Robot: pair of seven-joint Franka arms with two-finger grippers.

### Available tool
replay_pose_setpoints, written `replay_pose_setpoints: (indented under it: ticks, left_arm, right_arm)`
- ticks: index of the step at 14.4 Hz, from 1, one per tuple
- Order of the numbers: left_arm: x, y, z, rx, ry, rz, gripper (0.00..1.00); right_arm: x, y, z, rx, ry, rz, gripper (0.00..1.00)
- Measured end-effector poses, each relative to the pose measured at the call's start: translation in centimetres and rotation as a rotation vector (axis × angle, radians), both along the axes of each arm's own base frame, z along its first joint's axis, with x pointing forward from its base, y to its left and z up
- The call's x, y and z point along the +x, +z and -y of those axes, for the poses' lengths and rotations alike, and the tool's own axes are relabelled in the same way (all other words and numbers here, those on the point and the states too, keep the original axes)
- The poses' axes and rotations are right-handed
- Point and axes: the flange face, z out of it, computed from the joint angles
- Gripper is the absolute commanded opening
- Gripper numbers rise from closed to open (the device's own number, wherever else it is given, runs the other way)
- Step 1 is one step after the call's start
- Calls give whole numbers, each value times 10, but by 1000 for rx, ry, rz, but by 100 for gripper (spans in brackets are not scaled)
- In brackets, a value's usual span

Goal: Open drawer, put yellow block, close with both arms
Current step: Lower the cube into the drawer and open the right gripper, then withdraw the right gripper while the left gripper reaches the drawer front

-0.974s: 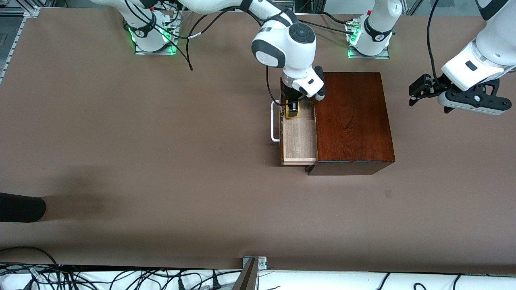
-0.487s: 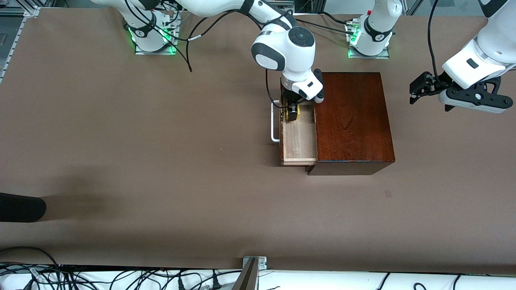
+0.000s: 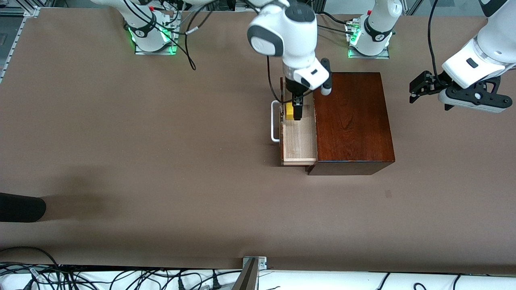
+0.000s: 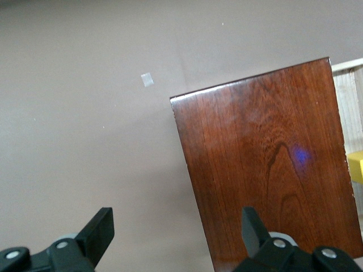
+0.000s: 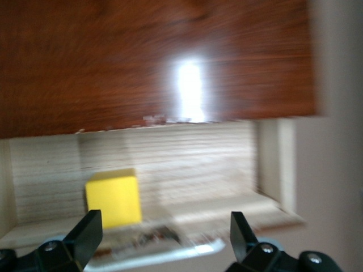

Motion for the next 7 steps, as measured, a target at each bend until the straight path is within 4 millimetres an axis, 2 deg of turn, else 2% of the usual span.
replay_pose_setpoints:
  ticks: [2,3,5,7]
  left_arm:
    - [-2,1,0,2,-3,-16,100]
    - [-4,1,2,3,-12,-29,100]
    - [-9,3,15,-1,-102,-62,100]
    - [-17,10,44,-20,-290,-83,100]
  right_arm:
    - [23,52,36,27,-149,15,100]
    - [44,74,62,51,-211,14,100]
    - [92,115,125,100,-327,18,100]
    - [124,144,192,71,-445,6,100]
